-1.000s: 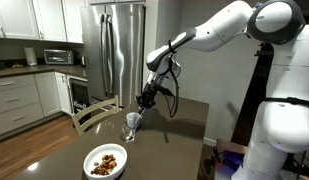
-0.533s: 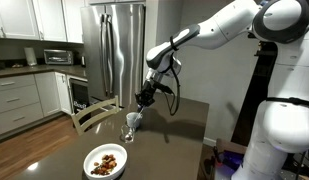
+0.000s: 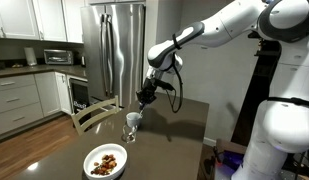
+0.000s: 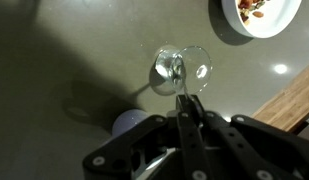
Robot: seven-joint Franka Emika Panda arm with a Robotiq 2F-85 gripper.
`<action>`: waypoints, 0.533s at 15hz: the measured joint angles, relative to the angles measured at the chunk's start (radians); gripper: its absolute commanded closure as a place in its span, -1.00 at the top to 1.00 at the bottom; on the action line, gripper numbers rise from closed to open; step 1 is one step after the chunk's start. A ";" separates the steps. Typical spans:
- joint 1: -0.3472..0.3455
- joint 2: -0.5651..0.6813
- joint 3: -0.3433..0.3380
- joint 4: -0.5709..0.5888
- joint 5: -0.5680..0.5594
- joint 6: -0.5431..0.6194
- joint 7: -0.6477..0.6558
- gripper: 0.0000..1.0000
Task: Use the spoon to transfer one spoon of contents from the bowl to the glass cup
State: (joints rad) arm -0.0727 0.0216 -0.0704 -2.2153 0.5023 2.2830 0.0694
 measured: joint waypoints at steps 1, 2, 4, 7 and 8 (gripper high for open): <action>0.000 -0.005 0.000 0.000 -0.004 -0.001 0.001 -0.92; 0.000 -0.010 0.000 0.000 -0.006 -0.002 0.001 -0.92; 0.000 -0.020 0.000 0.000 -0.007 -0.003 0.001 -0.92; 0.000 -0.037 0.001 0.000 -0.010 -0.003 0.001 -0.92; 0.000 -0.043 0.002 0.000 -0.013 -0.003 0.001 -0.92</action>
State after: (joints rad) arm -0.0727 -0.0216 -0.0685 -2.2151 0.4891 2.2803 0.0709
